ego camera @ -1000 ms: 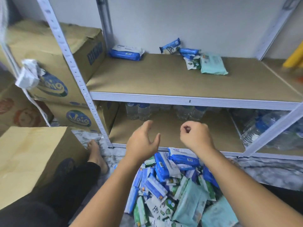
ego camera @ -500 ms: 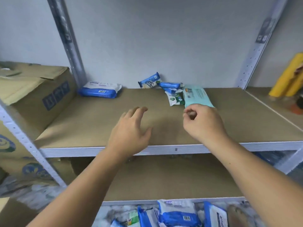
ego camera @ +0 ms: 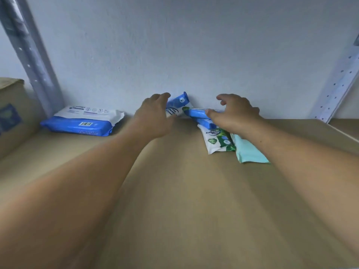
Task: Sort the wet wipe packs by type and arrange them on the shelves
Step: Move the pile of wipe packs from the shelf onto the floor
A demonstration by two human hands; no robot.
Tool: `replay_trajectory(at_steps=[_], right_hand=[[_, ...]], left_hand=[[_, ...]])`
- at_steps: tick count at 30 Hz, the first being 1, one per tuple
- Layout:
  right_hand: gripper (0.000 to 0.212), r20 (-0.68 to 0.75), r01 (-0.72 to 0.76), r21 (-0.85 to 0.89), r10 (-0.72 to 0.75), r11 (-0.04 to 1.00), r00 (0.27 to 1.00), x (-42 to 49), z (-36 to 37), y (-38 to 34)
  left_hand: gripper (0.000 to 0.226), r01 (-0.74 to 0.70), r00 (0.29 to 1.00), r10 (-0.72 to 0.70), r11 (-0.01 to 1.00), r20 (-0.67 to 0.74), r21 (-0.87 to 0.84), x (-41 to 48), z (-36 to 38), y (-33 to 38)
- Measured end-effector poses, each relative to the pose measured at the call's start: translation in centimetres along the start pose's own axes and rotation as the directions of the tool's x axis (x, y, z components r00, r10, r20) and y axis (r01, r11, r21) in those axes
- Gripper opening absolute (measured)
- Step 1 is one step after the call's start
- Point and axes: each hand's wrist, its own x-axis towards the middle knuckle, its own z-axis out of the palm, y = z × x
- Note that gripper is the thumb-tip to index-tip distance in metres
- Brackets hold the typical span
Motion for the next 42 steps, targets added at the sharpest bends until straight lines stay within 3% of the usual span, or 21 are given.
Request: replay_trajectory(at_steps=[2, 5, 14, 20, 26, 28, 31, 36, 40, 42], right_hand=[[0.056, 0.042, -0.047, -0.013, 0.047, 0.999, 0.998, 0.9, 0.8, -0.1], [0.028, 0.023, -0.057, -0.003, 0.057, 0.998, 0.998, 1.6, 1.8, 0.2], [0.025, -0.121, 0.062, -0.039, -0.066, 0.997, 0.990, 0.7, 0.5, -0.3], [0.028, -0.161, 0.140, -0.094, -0.154, 0.986, 0.975, -4.4, -4.6, -1.9], [0.032, -0.158, 0.265, 0.037, -0.256, 0.964, 0.954, -16.1, -9.2, -3.1], [0.036, -0.151, 0.284, 0.071, -0.271, 0.956, 0.951, -21.3, -10.0, -3.4], [0.042, -0.126, 0.285, 0.140, -0.268, 0.948, 0.955, -29.2, -10.1, -3.5], [0.040, -0.055, 0.223, 0.243, -0.216, 0.944, 0.975, -41.6, -6.5, -2.4], [0.036, 0.150, 0.052, 0.242, -0.091, 0.969, 0.984, -48.5, -0.9, -1.0], [0.042, 0.267, -0.027, 0.193, -0.026, 0.981, 0.963, -50.9, 2.2, -0.4]], left_hand=[[0.054, 0.009, 1.000, -0.009, 0.999, -0.002, 0.052, 1.6, 1.0, -0.3], [0.039, 0.020, 0.999, -0.019, 0.999, -0.028, 0.039, 2.9, 2.1, -0.9], [0.018, 0.011, 0.992, -0.013, 1.000, -0.129, -0.013, 2.7, 0.4, -1.2], [0.021, 0.000, 0.983, -0.013, 0.998, -0.185, -0.070, -2.5, -6.3, 1.8], [0.017, 0.169, 0.986, -0.164, 0.927, 0.042, -0.335, -14.7, -14.6, 6.7], [0.018, 0.221, 0.975, -0.184, 0.849, 0.122, -0.480, -19.9, -16.4, 8.1], [0.023, 0.334, 0.941, -0.195, 0.651, 0.276, -0.681, -28.3, -18.1, 9.7], [0.014, 0.470, 0.882, -0.273, 0.554, 0.384, -0.687, -41.7, -17.5, 11.1], [0.046, 0.629, 0.778, -0.435, 0.517, 0.454, -0.581, -50.6, -13.5, 10.3], [0.048, 0.704, 0.710, -0.488, 0.489, 0.507, -0.515, -54.5, -10.8, 8.9]])
